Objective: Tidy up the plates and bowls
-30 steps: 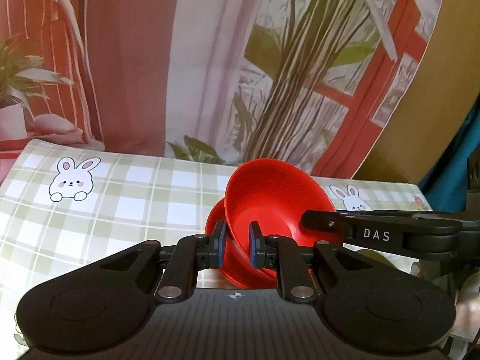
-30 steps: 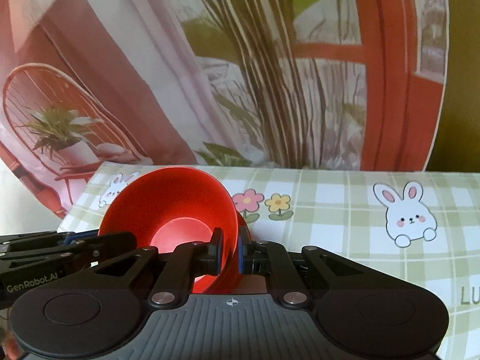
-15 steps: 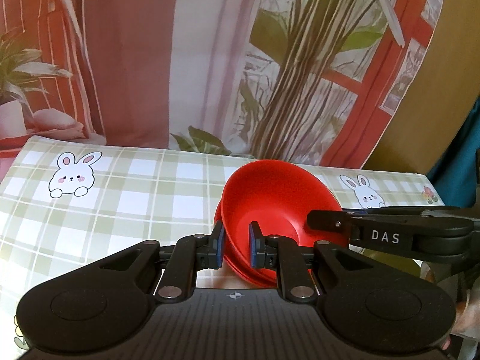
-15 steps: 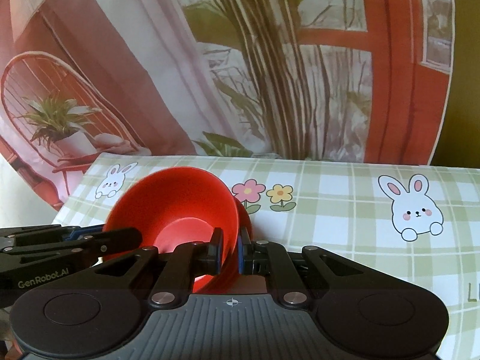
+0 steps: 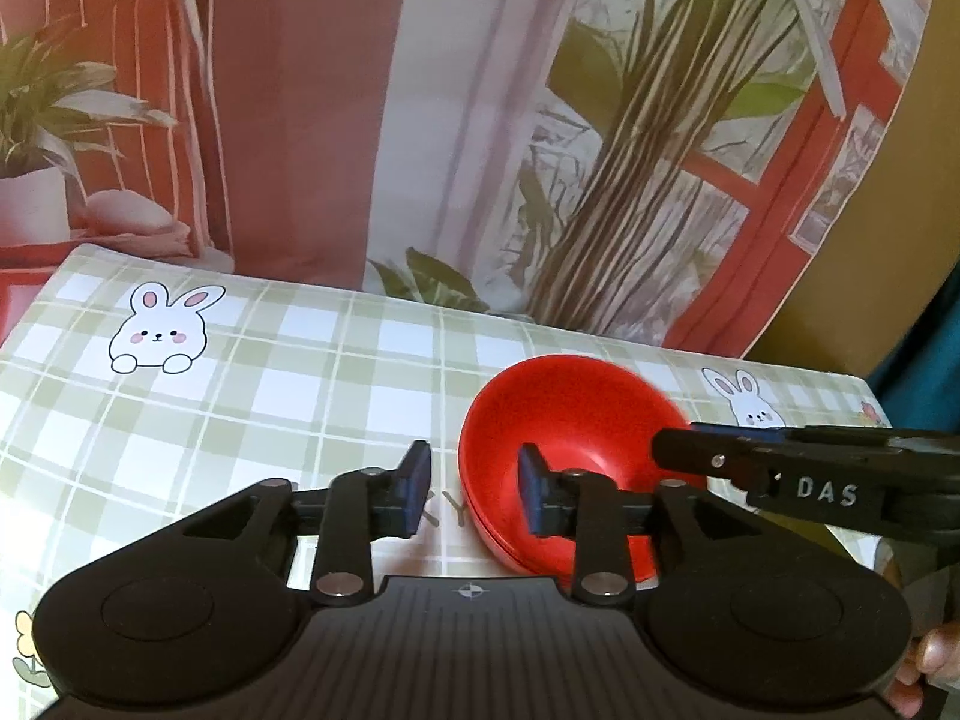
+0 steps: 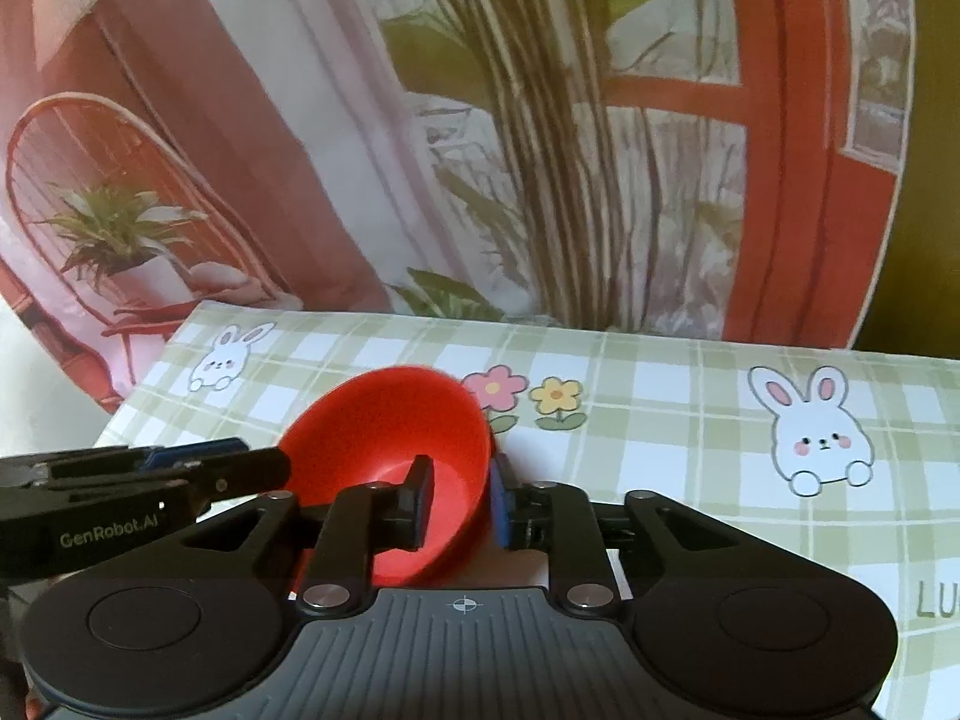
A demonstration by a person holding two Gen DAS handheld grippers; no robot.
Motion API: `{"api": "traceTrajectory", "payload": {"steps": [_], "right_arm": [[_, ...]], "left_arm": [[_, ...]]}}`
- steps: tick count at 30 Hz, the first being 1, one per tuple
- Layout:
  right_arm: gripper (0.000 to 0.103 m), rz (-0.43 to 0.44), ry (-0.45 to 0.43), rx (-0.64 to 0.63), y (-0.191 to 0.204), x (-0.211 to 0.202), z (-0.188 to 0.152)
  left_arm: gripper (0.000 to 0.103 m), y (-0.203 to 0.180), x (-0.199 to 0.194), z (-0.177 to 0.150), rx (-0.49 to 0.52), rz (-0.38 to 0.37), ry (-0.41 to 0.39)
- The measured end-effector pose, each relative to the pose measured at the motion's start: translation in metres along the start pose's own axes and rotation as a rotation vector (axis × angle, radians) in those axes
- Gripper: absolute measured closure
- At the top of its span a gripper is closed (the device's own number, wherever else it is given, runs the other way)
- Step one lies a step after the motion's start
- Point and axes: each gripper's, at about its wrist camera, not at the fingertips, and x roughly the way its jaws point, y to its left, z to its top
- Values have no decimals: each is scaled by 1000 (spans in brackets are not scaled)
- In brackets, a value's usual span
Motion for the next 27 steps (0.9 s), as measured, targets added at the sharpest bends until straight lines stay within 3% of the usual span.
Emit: {"api": "traceTrajectory", "payload": {"steps": [6,11,13,15,17,27], "right_arm": [[83,-6,54,67,-14,13,0],[83,39,96,161,-19,21,-4],[83,26,101,150,-17,23,-5],[86,29,107,149,-15,24,-7],[91,30,105,151,-13,23,-7],[92,45,41,172,1,-14,-21]], "left_arm": [[69,0,12,-7,-38,-15,30],[71,1,18,-11,-80,-26,40],[82,1,20,-13,-95,-35,41],[83,0,19,-16,-95,-26,31],[84,0,18,-18,-98,-21,30],[85,-5,-16,-27,-91,3,10]]}}
